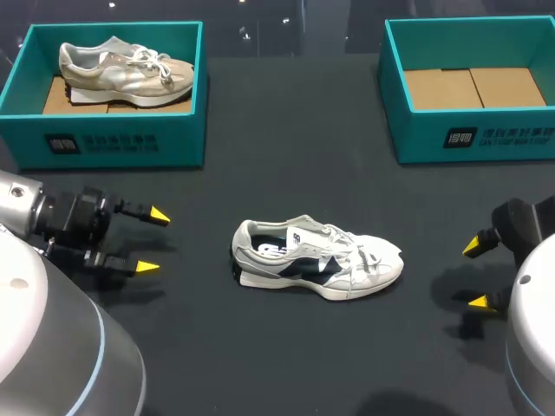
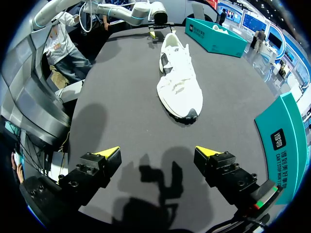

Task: Take the shoe out of the shoebox, open the shoe tongue, remove and reinsert the insole, then place the shoe into the shoebox

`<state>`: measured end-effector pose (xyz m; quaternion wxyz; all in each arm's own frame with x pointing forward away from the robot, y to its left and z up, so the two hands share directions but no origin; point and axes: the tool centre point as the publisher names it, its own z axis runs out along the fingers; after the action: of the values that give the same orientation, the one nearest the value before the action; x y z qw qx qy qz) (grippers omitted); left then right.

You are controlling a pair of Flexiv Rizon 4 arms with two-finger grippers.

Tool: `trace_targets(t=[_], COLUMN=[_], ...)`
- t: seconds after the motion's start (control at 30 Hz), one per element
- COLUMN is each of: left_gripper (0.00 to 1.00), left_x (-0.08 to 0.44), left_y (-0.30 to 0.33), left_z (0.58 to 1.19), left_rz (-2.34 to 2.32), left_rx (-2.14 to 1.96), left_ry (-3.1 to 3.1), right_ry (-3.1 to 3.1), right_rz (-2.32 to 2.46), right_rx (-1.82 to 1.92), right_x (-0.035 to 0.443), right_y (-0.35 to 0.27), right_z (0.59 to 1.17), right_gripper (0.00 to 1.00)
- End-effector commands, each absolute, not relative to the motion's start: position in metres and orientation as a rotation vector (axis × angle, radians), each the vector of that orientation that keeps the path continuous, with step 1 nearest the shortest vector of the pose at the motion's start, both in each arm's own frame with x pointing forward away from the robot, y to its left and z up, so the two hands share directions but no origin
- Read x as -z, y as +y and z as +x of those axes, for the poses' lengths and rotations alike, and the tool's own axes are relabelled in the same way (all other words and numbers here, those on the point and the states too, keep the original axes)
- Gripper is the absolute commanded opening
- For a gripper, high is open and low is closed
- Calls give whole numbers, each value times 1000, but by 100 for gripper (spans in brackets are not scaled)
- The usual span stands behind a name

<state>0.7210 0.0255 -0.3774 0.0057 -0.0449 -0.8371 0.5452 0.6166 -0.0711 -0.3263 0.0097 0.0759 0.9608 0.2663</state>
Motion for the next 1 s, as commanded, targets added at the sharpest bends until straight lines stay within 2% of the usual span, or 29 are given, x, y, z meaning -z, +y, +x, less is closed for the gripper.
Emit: trace_targets(t=[0.03,1.0], left_gripper=[100,100], left_x=[386,391], left_y=[28,-13], left_z=[729,733], left_rz=[-143,-132], left_rx=[-1716,-1734], left_ry=[-2607,-2553], right_ry=[2997,2997], right_rz=[237,237], right_rx=[-829,-829], right_x=[325,325], right_y=[-72,-72], right_z=[614,614], right_gripper=[100,100])
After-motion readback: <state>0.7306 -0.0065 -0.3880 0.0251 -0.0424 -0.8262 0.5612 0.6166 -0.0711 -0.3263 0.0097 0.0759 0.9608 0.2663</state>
